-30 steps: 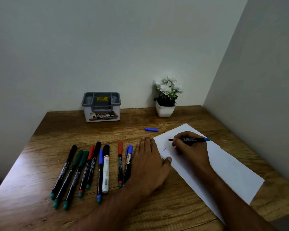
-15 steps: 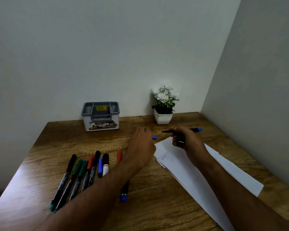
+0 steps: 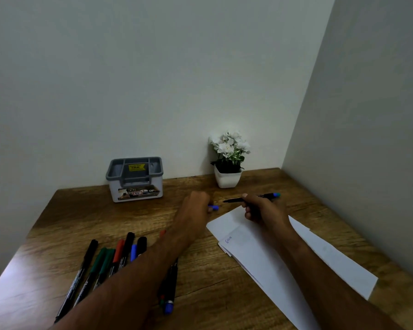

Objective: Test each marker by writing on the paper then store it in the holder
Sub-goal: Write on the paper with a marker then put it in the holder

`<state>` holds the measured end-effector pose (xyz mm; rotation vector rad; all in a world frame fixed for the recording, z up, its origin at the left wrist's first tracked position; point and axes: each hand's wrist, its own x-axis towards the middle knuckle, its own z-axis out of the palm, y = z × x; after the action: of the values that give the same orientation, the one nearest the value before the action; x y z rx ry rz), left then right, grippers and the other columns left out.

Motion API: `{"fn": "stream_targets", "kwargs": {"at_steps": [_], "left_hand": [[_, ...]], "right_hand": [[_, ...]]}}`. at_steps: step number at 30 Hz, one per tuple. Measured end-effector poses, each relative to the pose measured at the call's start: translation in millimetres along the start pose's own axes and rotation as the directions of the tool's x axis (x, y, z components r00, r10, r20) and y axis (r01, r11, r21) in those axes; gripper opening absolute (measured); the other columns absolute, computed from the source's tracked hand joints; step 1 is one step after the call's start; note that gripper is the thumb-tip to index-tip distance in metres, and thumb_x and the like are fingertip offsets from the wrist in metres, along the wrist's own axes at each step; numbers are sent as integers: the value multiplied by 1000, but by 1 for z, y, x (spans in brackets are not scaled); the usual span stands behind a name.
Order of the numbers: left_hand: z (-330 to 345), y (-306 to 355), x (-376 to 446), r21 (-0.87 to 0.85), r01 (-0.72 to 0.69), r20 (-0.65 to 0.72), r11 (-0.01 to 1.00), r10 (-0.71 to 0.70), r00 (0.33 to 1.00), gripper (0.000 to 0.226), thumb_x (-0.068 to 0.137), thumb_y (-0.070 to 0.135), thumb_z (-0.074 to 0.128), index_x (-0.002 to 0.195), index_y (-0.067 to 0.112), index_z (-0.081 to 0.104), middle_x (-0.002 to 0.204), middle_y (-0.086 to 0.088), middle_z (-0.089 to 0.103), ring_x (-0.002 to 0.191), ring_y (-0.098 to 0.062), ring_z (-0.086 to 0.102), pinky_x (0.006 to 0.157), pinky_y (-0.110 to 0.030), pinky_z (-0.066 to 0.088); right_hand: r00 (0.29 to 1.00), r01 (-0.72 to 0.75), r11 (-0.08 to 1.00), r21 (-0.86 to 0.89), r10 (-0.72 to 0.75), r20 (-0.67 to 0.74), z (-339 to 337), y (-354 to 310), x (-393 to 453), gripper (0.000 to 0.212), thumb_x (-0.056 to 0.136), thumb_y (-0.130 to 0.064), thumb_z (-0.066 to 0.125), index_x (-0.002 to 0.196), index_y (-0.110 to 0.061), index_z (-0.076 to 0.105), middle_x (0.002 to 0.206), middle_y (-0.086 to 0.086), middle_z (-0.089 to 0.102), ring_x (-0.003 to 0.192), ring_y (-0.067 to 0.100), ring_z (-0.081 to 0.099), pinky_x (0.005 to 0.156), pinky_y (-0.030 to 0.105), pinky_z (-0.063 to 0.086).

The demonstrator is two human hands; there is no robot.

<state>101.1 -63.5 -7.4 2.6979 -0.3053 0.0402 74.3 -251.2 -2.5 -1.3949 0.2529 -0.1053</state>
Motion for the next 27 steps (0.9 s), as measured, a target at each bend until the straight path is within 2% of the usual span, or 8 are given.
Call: {"fn": "stream_targets", "kwargs": {"at_steps": [3,6,11,14,16,19,24,27], "left_hand": [[0,1,-1,-82,-26,-128,996,16,992,20,94,17,60,109,10,71,101,-11,70,91,-24,64,78,-34,51],[-2,4,-3,-124,-83,-206,989,56,977,23,92,12,60,111,10,73,102,-12,72,92,-22,64,82,-35,51],[-4,11,-6,-201,-152,-312,968,84,946,20,91,9,62,105,11,76,95,-8,74,82,-15,62,71,-26,47],[-3,16,-7,-199,-160,-337,967,86,938,18,89,11,66,104,16,76,93,-3,74,78,-9,59,65,-19,40],[-3,22,-10,-211,-175,-350,962,92,932,14,88,15,69,100,18,76,89,1,73,75,-7,60,65,-21,45],[-3,29,-13,-179,-161,-375,971,84,923,9,85,17,71,94,18,75,82,2,72,71,-7,62,66,-32,55],[-12,38,-19,-168,-120,-403,978,43,914,9,88,12,65,91,14,73,79,-4,69,71,-15,62,69,-39,55],[-26,34,-26,-124,-142,-413,982,80,907,9,89,12,64,91,13,73,83,-5,70,71,-13,58,69,-33,52]], "right_hand": [[1000,21,1000,16,-21,-3,-1,-1,1,22,84,-10,79,96,8,74,78,20,72,60,18,64,53,27,53],[999,43,998,41,-43,-3,-1,-3,0,21,84,-8,79,95,9,73,78,21,71,60,18,63,54,27,53],[998,67,996,58,-68,10,-1,-8,-5,21,84,-7,78,96,9,73,78,21,69,60,19,62,54,28,52],[997,66,996,66,-69,44,1,-9,-7,22,83,-6,78,97,10,72,74,17,69,59,18,61,52,27,51],[994,70,996,53,-74,76,5,-11,-9,22,83,-7,78,97,10,71,72,16,68,58,16,61,51,25,49],[989,96,994,43,-100,110,9,-15,-10,20,85,-6,76,95,11,71,67,14,66,54,14,58,49,23,46],[981,100,985,141,-122,151,22,-18,-11,12,87,-6,75,88,5,72,63,10,63,51,11,56,46,20,46],[974,53,982,183,-91,207,34,-16,-13,12,87,-8,75,89,3,72,65,9,62,52,11,56,47,19,47]]}}
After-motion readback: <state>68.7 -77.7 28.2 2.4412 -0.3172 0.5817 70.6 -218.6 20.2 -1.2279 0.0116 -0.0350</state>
